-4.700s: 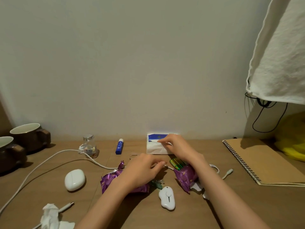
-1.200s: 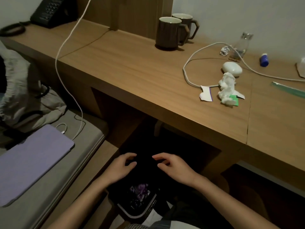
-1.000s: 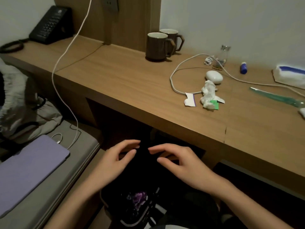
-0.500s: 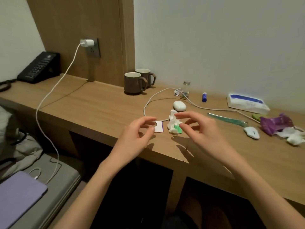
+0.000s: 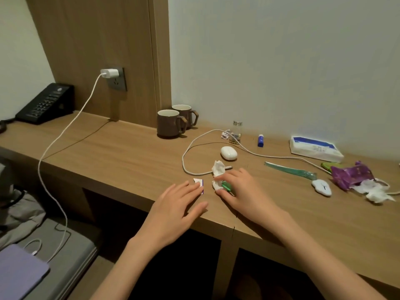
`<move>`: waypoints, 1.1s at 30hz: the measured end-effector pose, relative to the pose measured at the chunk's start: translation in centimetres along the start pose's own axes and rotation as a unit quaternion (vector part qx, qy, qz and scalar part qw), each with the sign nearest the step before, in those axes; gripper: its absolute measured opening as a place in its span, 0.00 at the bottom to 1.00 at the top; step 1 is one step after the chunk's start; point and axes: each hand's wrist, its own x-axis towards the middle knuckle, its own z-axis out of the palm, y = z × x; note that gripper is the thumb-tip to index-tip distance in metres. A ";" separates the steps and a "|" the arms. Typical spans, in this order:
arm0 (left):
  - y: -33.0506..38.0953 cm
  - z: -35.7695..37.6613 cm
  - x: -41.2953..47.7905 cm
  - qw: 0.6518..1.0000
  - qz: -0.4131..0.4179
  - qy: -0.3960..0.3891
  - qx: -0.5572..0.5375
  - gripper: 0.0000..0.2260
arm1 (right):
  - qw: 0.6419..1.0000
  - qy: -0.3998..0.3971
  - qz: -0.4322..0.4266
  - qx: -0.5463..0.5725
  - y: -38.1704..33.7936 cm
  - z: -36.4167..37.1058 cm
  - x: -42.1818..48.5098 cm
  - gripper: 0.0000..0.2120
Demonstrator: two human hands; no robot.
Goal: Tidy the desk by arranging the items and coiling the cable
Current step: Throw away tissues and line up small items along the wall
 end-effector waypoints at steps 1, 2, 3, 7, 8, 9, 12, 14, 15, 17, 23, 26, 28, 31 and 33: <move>-0.2 -0.1 -0.4 1.000 0.006 0.001 -0.007 0.30 | 1.000 0.007 -0.007 -0.001 0.1 0.1 -0.2 0.16; -0.4 -0.1 -0.7 1.000 0.016 0.002 -0.010 0.32 | 1.000 0.013 -0.014 -0.002 0.1 0.2 -0.4 0.14; -0.7 -0.2 -1.1 1.000 0.029 0.004 -0.009 0.33 | 1.000 0.018 -0.021 -0.003 0.1 0.2 -0.6 0.13; -1.8 0.0 -1.8 0.997 0.068 0.035 -0.034 0.30 | 0.998 0.043 -0.036 0.005 0.1 0.5 -1.3 0.09; -1.9 0.0 -2.0 0.995 0.069 0.050 -0.052 0.28 | 0.998 0.047 -0.039 0.007 0.1 0.5 -1.4 0.08; -2.0 -0.1 -2.2 0.993 0.070 0.065 -0.069 0.25 | 0.998 0.051 -0.040 0.011 0.1 0.6 -1.4 0.08; -1.9 -0.5 -2.7 0.985 0.075 0.109 -0.108 0.18 | 0.995 0.078 -0.031 0.051 -0.1 0.6 -1.1 0.07; -1.7 -0.9 -3.1 0.979 0.087 0.131 -0.127 0.14 | 0.988 0.115 -0.002 0.102 -0.2 0.4 -0.8 0.07; -1.7 -1.1 -3.2 0.976 0.093 0.140 -0.135 0.13 | 0.982 0.133 0.018 0.130 -0.3 0.2 -0.6 0.07; -1.6 -1.5 -3.4 0.972 0.095 0.154 -0.148 0.12 | 0.968 0.158 0.057 0.189 -0.5 -0.4 -0.4 0.07; -1.1 -3.3 -4.3 0.941 -0.029 0.226 -0.250 0.10 | 0.855 0.113 0.145 0.485 -3.4 -2.6 -1.3 0.08; -1.4 -4.4 -5.2 0.901 -0.110 0.245 -0.340 0.07 | 0.811 0.052 0.118 0.571 -5.5 -3.1 -2.0 0.10; -2.1 -5.0 -6.0 0.889 -0.131 0.248 -0.362 0.05 | 0.794 -0.006 0.094 0.601 -6.8 -2.9 -2.6 0.11; -3.9 -5.2 -7.8 0.885 -0.169 0.216 -0.375 0.05 | 0.799 -0.097 0.073 0.589 -8.6 -1.5 -3.4 0.10; -5.7 -4.7 -9.2 0.896 -0.189 0.168 -0.366 0.06 | 0.811 -0.151 0.074 0.560 -9.5 0.0 -3.8 0.09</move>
